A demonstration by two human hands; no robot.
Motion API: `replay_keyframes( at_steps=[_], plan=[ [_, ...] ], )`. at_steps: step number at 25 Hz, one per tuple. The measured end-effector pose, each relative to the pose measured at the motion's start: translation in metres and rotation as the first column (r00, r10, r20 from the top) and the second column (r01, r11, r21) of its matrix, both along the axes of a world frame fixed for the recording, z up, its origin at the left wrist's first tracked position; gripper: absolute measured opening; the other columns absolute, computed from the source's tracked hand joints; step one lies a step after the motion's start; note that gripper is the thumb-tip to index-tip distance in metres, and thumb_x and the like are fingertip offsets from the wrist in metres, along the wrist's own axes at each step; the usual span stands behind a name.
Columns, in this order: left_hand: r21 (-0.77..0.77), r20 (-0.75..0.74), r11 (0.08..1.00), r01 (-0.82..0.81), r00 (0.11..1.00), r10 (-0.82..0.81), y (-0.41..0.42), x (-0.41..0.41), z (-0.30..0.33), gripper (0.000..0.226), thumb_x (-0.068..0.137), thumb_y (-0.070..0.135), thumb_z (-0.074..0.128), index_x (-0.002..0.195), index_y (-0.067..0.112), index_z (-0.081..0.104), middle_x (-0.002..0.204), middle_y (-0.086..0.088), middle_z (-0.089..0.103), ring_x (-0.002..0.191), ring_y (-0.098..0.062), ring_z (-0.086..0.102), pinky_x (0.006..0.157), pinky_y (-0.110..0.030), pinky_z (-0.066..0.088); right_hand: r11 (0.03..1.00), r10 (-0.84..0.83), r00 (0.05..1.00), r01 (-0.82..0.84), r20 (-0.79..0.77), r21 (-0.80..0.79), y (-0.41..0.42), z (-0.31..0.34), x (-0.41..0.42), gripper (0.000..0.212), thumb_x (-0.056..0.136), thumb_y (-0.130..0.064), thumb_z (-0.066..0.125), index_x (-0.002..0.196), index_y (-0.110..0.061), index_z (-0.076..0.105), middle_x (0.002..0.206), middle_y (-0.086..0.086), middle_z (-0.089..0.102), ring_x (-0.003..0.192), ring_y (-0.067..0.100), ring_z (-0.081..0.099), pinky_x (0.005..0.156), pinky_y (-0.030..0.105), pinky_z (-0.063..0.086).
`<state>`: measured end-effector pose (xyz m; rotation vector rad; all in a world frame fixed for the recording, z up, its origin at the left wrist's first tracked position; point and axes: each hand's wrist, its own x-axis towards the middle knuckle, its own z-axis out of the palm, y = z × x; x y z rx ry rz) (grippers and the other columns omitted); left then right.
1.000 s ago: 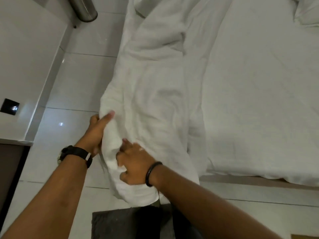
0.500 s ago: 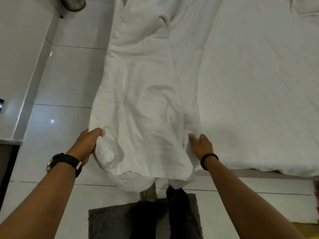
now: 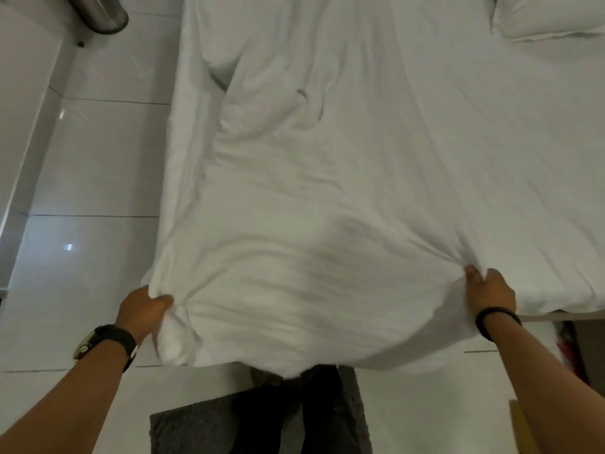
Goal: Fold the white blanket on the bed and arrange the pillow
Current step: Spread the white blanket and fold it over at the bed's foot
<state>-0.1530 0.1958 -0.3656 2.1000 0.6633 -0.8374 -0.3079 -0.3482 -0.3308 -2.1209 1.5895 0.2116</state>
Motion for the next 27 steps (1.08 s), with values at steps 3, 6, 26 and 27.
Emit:
replay_keyframes(
  at_steps=[3,6,26,27],
  plan=[
    [-0.004,-0.210,0.997,0.073,0.975,-0.072,0.005,-0.040,-0.015,0.024,0.089,0.001,0.059,0.113,-0.002,0.062,0.089,-0.011,0.064,0.085,-0.031,0.059,0.074,-0.035,0.047,0.979,0.080,0.997,-0.075,-0.018,0.188,0.018,-0.021,-0.003,0.057,0.096,-0.049,0.048,0.122,0.001,0.051,0.122,0.027,0.058,0.103,0.041,0.056,0.080,0.041,0.042],
    [-0.095,-0.099,0.995,0.040,0.994,-0.050,-0.007,-0.050,-0.017,0.046,0.079,0.023,0.078,0.119,0.012,0.060,0.108,-0.011,0.067,0.091,-0.025,0.061,0.080,-0.037,0.049,0.977,0.023,0.998,-0.033,0.052,0.212,0.034,-0.032,0.003,0.066,0.088,-0.054,0.060,0.127,-0.002,0.047,0.123,0.022,0.059,0.097,0.036,0.055,0.078,0.039,0.043],
    [0.359,0.315,0.933,-0.029,0.945,-0.092,-0.060,-0.002,-0.029,0.109,0.064,0.069,0.074,0.145,0.015,0.027,0.141,-0.018,0.048,0.124,-0.040,0.050,0.099,-0.057,0.045,0.786,0.551,0.833,-0.540,-0.057,-0.299,0.099,-0.065,0.043,0.078,0.089,-0.056,0.041,0.151,-0.009,0.028,0.158,0.028,0.020,0.145,0.047,0.015,0.113,0.064,0.009],
    [0.372,0.335,0.927,-0.039,0.937,-0.095,-0.070,0.005,-0.029,0.111,0.066,0.070,0.072,0.148,0.015,0.022,0.143,-0.020,0.046,0.126,-0.041,0.048,0.101,-0.058,0.042,0.707,0.678,0.735,-0.656,-0.014,-0.264,0.123,-0.066,0.051,0.080,0.089,-0.061,0.035,0.152,-0.012,0.028,0.160,0.025,0.016,0.147,0.044,0.011,0.113,0.062,0.003]
  ],
)
